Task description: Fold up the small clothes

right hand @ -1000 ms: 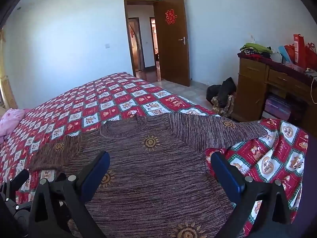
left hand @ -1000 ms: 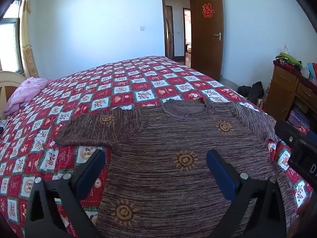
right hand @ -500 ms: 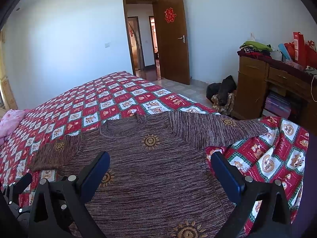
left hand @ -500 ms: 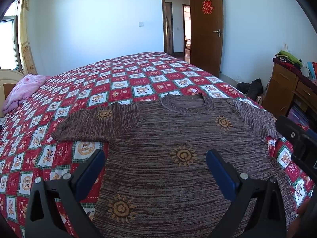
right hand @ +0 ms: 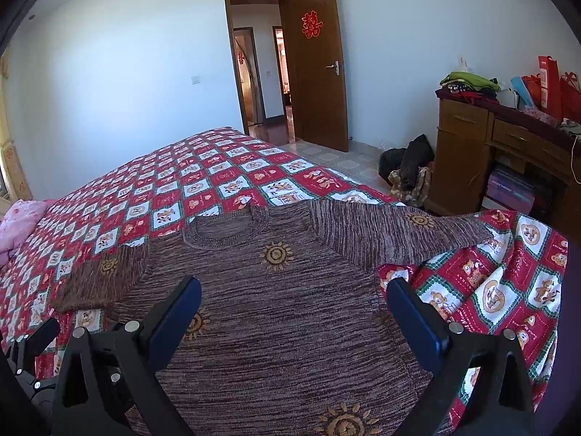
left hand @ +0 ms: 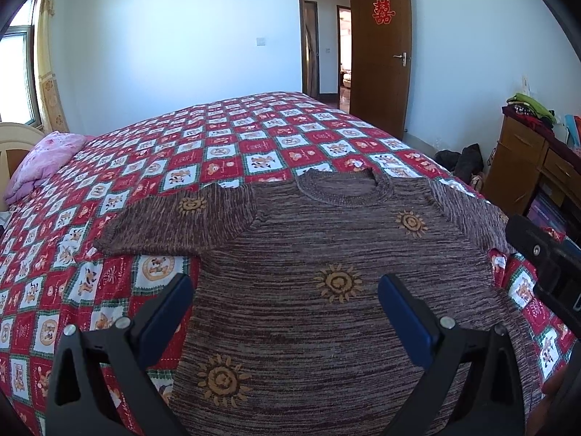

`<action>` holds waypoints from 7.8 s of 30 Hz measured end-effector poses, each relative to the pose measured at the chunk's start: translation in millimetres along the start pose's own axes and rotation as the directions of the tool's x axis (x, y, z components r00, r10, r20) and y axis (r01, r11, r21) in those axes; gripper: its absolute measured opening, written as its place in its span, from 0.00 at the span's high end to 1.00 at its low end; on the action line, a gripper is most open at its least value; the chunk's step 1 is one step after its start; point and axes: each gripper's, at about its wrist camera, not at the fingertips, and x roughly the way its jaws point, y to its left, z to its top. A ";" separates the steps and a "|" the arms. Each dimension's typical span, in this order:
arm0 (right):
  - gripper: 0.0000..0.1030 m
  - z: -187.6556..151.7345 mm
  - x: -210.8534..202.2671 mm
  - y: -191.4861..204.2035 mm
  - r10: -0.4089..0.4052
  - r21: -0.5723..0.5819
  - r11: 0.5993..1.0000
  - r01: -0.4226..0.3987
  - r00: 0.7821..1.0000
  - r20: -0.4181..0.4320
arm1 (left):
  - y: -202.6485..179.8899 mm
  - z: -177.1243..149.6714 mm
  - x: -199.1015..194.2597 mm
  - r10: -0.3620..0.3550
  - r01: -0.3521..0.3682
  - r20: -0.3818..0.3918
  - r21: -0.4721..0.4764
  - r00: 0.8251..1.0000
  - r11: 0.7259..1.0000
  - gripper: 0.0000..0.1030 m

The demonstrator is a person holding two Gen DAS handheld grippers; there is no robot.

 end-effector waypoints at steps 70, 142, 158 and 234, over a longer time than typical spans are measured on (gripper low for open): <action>0.25 80.0 99.0 -245.8 -0.125 0.283 0.949 0.140 0.990 -0.073 | 39.5 31.4 108.1 0.124 -0.127 -0.052 -0.062 0.991 0.990 0.00; 0.77 32.3 203.2 17.5 0.331 0.122 0.943 -0.309 0.903 -0.276 | 75.3 2.6 169.8 -0.011 -0.027 -0.156 -0.241 0.988 0.970 0.00; 0.46 77.6 262.6 -54.1 0.114 0.119 0.989 -0.086 0.963 -0.244 | 74.1 3.0 172.1 0.007 -0.045 -0.169 -0.223 0.986 0.974 0.00; 0.48 -12.4 144.0 -17.0 0.234 0.086 0.971 -0.222 0.956 -0.177 | 294.4 8.8 154.0 0.173 -0.235 -0.159 -0.698 0.972 0.676 0.20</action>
